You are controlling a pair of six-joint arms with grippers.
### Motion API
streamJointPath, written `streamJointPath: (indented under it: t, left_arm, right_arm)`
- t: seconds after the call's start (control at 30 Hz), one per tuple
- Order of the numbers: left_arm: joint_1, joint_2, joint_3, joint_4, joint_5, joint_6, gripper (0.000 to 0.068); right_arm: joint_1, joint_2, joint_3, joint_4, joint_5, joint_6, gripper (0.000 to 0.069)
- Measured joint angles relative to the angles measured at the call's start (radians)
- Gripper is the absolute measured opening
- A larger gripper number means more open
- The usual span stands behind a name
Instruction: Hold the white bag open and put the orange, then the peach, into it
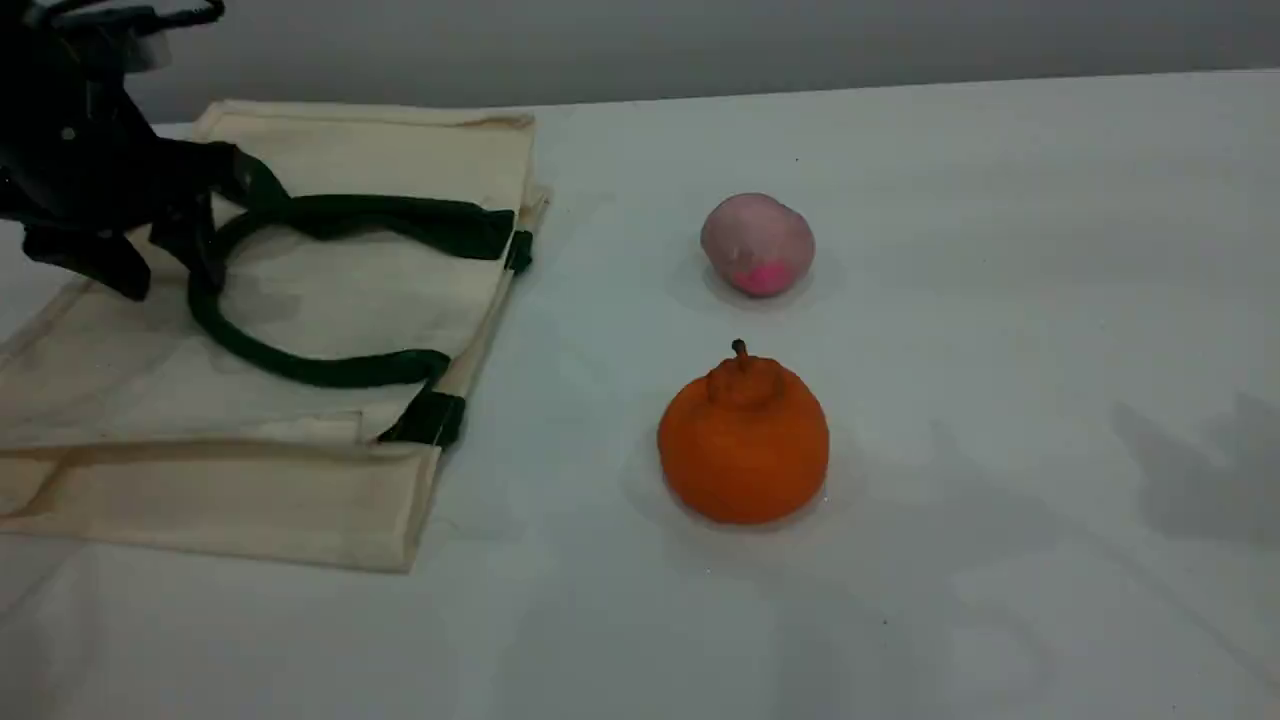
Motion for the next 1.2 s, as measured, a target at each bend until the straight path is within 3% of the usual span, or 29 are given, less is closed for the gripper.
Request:
streamJointPath:
  t: [0.43, 0.53, 0.73, 1.0, 1.2]
  left_arm:
    - [-0.04, 0.065, 0.0, 0.007, -0.021, 0.013, 0.0333]
    - [-0.04, 0.068, 0.0, 0.008, -0.015, 0.011, 0.0268]
    - [-0.04, 0.068, -0.003, 0.008, -0.008, 0.011, 0.0069]
    - [-0.04, -0.005, -0.136, -0.045, 0.15, 0.06, 0.0066]
    - [-0.04, -0.112, -0.248, -0.16, 0.257, 0.155, 0.0066]
  right_arm:
    - [0.0, 0.0, 0.0, 0.0, 0.006, 0.0, 0.0567]
    - [0.0, 0.0, 0.0, 0.0, 0.007, 0.0, 0.0567]
    - [0.0, 0.0, 0.0, 0.0, 0.007, 0.0, 0.0567]
    - [0.0, 0.075, 0.0, 0.001, 0.013, -0.014, 0.0567]
    - [0.0, 0.162, 0.0, 0.121, 0.061, -0.119, 0.0567]
